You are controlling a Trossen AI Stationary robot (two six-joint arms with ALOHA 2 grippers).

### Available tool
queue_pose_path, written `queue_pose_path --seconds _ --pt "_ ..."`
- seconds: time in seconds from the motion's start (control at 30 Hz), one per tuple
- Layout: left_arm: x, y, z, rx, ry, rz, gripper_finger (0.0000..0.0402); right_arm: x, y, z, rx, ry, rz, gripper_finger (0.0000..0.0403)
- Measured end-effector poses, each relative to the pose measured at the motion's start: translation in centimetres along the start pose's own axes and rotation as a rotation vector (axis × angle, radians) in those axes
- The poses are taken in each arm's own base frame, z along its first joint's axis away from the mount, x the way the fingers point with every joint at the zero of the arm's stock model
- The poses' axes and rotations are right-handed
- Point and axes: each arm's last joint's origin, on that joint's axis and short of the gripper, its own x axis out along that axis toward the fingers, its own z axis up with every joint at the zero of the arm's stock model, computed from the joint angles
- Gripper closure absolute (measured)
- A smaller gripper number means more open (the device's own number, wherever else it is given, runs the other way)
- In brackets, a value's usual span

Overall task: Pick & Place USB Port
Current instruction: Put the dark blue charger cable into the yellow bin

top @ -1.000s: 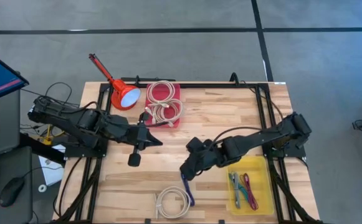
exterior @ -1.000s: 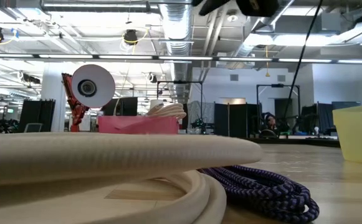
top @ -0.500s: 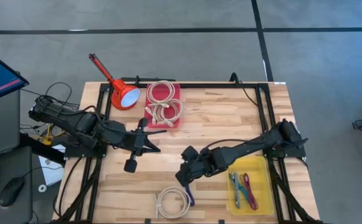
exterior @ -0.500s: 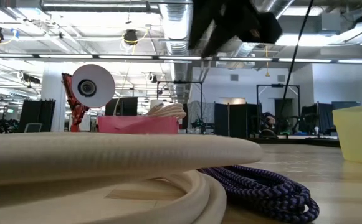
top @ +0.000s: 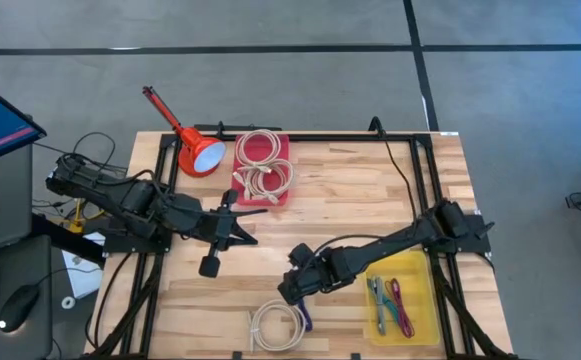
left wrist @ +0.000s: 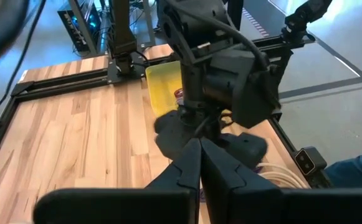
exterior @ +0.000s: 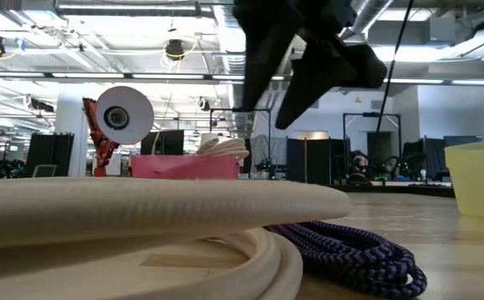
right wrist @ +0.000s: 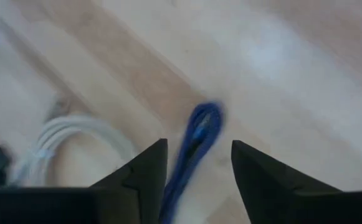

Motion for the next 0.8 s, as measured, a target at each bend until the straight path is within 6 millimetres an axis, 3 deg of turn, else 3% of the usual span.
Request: queue_pose_path --seconds 0.27,0.47,0.8 --pt "0.0 0.0 0.0 0.000 0.000 0.000 0.0395 2.3 -0.2 -0.5 0.013 0.058 -0.038 0.0222" --pt "0.0 0.0 0.0 0.000 0.001 0.000 0.0393 4.5 0.2 -0.9 0.023 0.093 -0.006 0.0230" --pt "0.0 0.0 -0.1 0.001 0.005 -0.001 0.0395 6.4 0.0 -1.3 0.019 0.129 -0.023 0.0247"
